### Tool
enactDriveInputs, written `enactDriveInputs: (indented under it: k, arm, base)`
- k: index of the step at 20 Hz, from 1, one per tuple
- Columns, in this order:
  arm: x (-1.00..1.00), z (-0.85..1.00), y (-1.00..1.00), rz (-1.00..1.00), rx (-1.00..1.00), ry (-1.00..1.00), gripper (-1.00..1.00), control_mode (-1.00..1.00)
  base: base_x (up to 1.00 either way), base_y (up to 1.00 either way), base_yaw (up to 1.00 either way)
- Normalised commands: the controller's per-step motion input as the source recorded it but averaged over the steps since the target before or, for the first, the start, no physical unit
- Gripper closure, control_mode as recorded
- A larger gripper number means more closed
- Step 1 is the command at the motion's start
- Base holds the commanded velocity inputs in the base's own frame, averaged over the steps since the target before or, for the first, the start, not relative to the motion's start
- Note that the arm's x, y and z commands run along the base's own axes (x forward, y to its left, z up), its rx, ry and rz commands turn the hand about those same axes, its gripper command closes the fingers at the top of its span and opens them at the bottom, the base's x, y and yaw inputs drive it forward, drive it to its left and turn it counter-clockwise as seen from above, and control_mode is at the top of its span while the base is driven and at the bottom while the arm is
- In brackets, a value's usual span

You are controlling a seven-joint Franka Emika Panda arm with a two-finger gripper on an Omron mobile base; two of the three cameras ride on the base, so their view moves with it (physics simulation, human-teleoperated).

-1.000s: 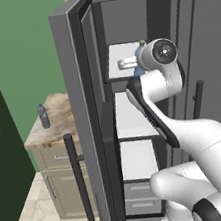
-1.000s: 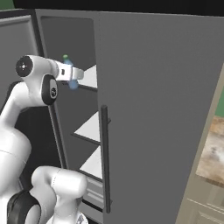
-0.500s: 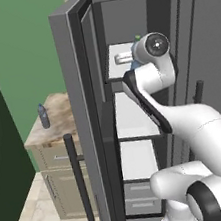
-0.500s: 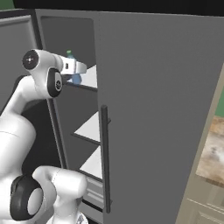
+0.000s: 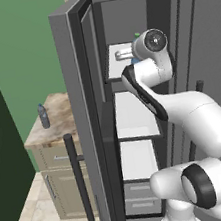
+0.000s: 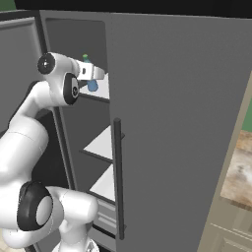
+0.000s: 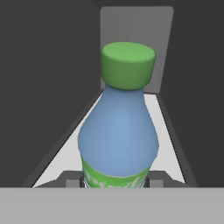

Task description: Take the bottled waters from the counter and place them in the freezer to freeze. Close the freezer door after placing the bottles.

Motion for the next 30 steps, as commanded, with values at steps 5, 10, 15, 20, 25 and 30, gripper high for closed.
enactDriveInputs:
  k: [5,10,15,20,25,30]
  arm:
    - [0.35,-0.11,-0.02,0.00,0.00,0.00,1.00,-1.00]
    - [0.34,-0.13,-0.04,0.00,0.00,0.00,1.00,-1.00]
    - [0.28,-0.26,0.00,0.00,-0.01,0.00,1.00,-1.00]
    - [0.20,-0.24,-0.01,0.00,-0.01,0.00,1.00,-1.00]
    - [0.14,-0.26,0.00,0.00,-0.03,0.00,1.00,-1.00]
    - [0.12,-0.20,-0.01,0.00,-0.02,0.00,1.00,-1.00]
  base:
    - [0.00,0.00,0.00]
    - [0.00,0.00,0.00]
    - [0.00,0.00,0.00]
    - [0.00,0.00,0.00]
    - [0.00,0.00,0.00]
    - [0.00,0.00,0.00]
